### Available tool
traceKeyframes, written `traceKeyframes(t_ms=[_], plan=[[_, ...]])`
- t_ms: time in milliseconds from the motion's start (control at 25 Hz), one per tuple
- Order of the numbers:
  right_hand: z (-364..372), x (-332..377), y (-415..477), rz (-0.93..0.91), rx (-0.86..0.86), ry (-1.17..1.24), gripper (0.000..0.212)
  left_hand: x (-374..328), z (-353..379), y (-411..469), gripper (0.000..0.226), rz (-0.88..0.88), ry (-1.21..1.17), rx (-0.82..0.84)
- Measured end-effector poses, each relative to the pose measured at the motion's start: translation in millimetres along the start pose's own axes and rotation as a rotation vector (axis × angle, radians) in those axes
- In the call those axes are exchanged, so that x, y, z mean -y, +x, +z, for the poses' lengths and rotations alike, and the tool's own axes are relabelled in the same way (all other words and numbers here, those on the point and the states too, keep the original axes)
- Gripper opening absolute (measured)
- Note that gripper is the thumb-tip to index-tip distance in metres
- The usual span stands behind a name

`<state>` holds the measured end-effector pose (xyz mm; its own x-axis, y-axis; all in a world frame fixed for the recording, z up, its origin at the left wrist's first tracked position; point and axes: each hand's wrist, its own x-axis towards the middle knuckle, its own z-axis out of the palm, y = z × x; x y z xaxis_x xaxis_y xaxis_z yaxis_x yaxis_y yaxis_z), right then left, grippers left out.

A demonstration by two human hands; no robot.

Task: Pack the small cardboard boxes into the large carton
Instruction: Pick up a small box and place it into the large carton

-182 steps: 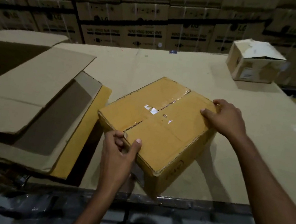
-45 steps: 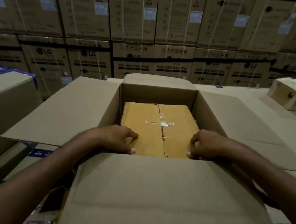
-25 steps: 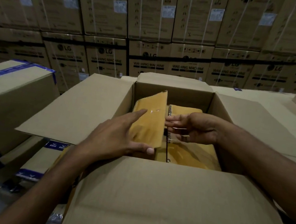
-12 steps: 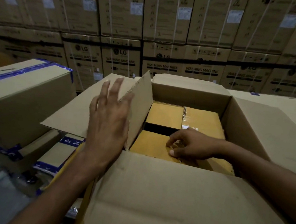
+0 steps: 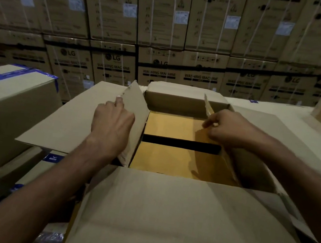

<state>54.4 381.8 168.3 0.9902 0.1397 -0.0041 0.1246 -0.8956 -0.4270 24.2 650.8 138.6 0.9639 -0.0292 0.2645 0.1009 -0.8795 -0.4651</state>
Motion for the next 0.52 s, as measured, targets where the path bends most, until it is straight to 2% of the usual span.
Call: traceKeyframes(t_ms=[160, 360, 520], plan=[[-19, -18, -8, 0.145, -0.203, -0.146, 0.038, -2, 5, 20, 0.042, 0.056, -0.019, 0.029], [-23, -54, -18, 0.168, -0.247, -0.578, 0.044, -4, 16, 28, 0.047, 0.129, 0.000, 0.061], [-35, -63, -13, 0.266, -0.223, -0.422, 0.040, -10, 22, 37, 0.049, 0.271, -0.113, 0.097]])
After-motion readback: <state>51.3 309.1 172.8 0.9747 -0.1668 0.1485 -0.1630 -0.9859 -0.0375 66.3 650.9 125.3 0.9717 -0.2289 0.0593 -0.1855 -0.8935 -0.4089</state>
